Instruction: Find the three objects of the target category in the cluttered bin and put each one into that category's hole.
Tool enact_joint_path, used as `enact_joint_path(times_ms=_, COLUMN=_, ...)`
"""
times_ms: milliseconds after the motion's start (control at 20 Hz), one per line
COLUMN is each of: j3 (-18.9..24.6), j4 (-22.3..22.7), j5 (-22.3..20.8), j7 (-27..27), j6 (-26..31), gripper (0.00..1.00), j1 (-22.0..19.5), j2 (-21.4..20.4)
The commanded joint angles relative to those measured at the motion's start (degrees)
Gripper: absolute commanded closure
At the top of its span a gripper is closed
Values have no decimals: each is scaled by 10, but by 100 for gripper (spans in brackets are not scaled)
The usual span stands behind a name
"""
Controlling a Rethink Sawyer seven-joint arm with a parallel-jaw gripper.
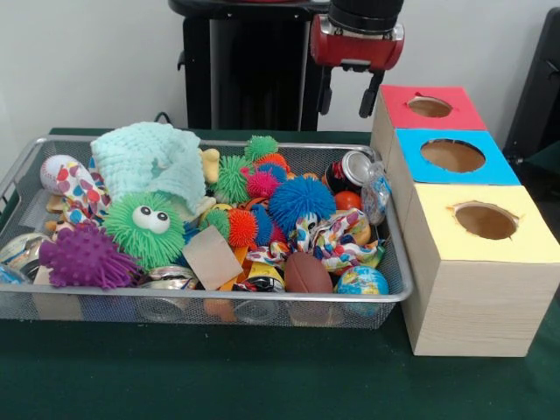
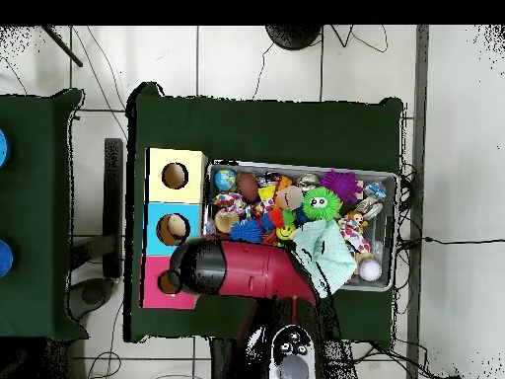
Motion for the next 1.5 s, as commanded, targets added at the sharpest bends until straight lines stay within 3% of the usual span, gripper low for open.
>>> enact_joint_path(times_ms=50, j3=8, j4=-95, j5=22, j7=122, j6=18, gripper=0, j1=-11, j2=60)
enact_joint_path(times_ms=350, j3=13, j4=-129, j5=37, j7=121, j6=38, gripper=0, j1=-30, j2=98)
enact_joint_path(times_ms=550, j3=33, j4=-121, j5=58, j7=122, j6=-1, gripper=0, j1=-47, j2=118)
enact_joint_path(times_ms=900, j3=23, j4=-155, j5=27, j7=89, j6=-56, gripper=0, j1=-49, j2=147)
enact_joint_path(times_ms=1150, j3=23, j4=-146, j5=14, j7=82, j6=-97, gripper=0, j1=-56, j2=160)
enact_joint_path(times_ms=1500, j3=35, j4=-173, j5=13, j7=55, j6=-91, gripper=0, j1=-68, j2=184)
